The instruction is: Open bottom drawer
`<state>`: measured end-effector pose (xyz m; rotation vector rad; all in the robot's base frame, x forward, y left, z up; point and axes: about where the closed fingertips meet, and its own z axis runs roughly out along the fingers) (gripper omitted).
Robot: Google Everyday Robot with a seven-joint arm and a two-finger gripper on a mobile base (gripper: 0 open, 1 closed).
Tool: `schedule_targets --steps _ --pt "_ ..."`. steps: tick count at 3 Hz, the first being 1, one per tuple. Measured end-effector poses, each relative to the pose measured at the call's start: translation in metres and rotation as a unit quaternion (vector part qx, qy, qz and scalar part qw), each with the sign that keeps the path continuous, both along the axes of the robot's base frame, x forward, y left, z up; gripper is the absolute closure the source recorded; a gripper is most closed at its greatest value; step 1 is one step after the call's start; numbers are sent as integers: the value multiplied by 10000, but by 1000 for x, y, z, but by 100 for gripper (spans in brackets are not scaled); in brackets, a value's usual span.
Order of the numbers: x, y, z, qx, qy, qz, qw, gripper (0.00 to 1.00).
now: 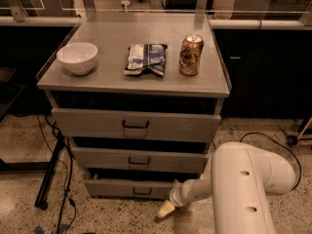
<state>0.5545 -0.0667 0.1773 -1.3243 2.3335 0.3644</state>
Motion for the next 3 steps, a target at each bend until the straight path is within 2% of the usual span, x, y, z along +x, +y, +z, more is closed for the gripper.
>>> schedule_targets --steps 1,2,3 --pt "-79 -32 41 -90 175 -237 9995 0" --pt "-117 -27 35 -66 381 -56 9992 0" --pt "-87 -8 24 -10 276 155 9995 0"
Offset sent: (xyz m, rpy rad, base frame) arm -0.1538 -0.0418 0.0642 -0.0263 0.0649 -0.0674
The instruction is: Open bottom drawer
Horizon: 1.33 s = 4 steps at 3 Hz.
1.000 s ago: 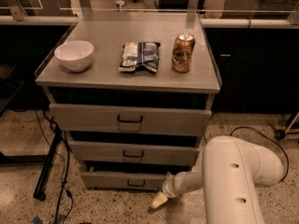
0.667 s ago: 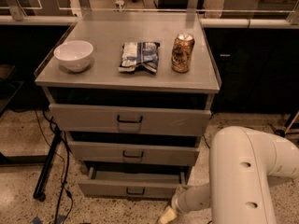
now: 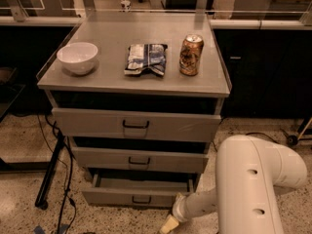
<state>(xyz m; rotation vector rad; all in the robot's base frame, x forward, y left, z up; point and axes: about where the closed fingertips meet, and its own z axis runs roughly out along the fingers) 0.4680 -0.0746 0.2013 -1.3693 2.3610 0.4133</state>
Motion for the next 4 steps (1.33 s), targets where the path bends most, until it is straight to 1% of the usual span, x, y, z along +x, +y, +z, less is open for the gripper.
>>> schedule_targets --steps 1,2,3,4 --pt "57 17 -2 44 -325 117 9994 0" --pt "97 29 1 39 -586 236 9980 0" --pt "97 29 1 39 -586 236 9980 0" --pt "86 22 -23 -137 -231 263 9993 0"
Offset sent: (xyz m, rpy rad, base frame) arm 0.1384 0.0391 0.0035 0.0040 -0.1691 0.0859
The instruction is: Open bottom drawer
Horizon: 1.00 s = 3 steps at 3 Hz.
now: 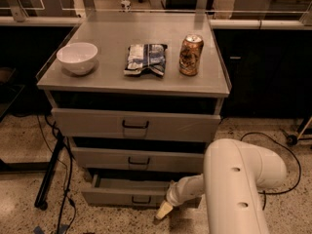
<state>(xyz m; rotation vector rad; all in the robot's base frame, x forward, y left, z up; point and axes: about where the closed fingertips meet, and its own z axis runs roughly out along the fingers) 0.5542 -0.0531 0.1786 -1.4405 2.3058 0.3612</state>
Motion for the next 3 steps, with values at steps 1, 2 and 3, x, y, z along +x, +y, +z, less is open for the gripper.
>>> schedule_targets --steps 1,2,3 --pt "-15 -13 -21 -166 379 -41 9991 0" --pt "-27 -27 -18 -241 563 -80 9981 0" --pt "-49 -43 10 -319 622 -146 9974 0"
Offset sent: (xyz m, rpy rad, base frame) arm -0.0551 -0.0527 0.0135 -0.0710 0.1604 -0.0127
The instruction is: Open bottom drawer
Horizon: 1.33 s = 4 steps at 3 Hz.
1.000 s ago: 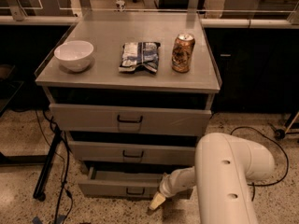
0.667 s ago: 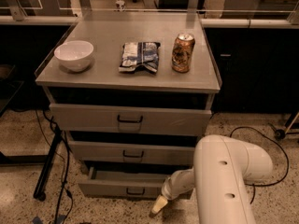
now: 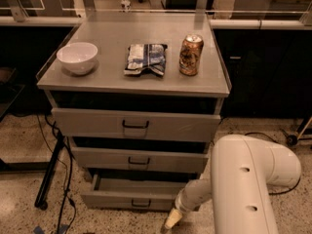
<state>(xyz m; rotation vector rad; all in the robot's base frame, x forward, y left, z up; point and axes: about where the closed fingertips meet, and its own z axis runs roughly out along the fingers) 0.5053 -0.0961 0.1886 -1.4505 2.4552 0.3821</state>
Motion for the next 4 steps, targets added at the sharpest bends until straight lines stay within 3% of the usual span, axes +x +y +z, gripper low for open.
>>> schedule_targets --steps 1,2,4 --pt "-29 -15 27 -55 32 -224 9997 0" --pt "-50 -16 27 -60 142 -182 9997 0" --pt "1 11 27 -92 -171 -5 9998 0"
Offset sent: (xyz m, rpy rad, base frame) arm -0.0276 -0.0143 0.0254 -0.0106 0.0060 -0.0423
